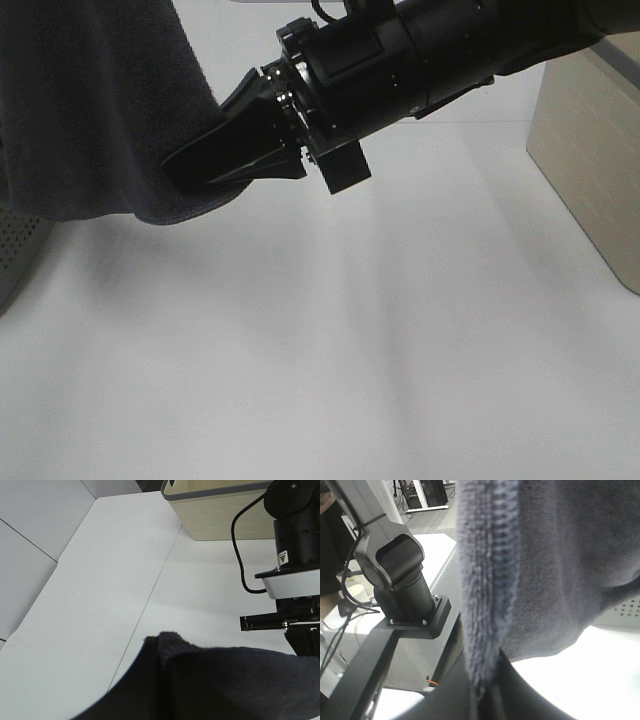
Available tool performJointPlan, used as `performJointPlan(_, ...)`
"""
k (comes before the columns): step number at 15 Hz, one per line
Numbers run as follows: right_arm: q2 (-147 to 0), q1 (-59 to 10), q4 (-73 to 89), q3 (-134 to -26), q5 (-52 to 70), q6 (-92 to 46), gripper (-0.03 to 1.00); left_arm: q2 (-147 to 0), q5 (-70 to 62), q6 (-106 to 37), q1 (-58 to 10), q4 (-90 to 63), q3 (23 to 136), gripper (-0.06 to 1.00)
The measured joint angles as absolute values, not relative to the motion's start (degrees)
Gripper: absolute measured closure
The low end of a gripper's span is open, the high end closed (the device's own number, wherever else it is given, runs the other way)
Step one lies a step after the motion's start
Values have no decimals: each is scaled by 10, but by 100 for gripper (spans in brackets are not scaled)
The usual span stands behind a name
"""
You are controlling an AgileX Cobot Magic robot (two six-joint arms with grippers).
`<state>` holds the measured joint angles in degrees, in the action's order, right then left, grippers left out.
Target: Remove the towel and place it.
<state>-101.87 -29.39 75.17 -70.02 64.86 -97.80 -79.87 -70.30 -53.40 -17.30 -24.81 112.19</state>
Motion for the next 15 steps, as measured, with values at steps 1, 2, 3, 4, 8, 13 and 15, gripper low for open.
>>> performJointPlan(1,-1019,-294,758,-700,634,-939,95,-799,-703,-534,-173,-248,1122,94)
performJointPlan(2,-1019,-294,754,-704,605,-896,95,-799,-703,-532,-173,-248,1122,94)
performJointPlan(3,-1018,-292,736,-716,575,-842,95,-799,-703,-530,-173,-248,1122,94)
performJointPlan(4,-1010,-289,707,-732,557,-790,95,-799,-703,-529,-173,-248,1122,94)
performJointPlan(8,-975,-277,520,-831,550,-552,95,-806,-696,-528,-173,-247,1122,94)
performJointPlan(13,-973,-277,190,-1043,616,-262,95,-856,-599,-528,-174,-199,1122,94)
performJointPlan(15,-977,-277,94,-1115,631,-214,95,-876,-555,-528,-174,-180,1122,94)
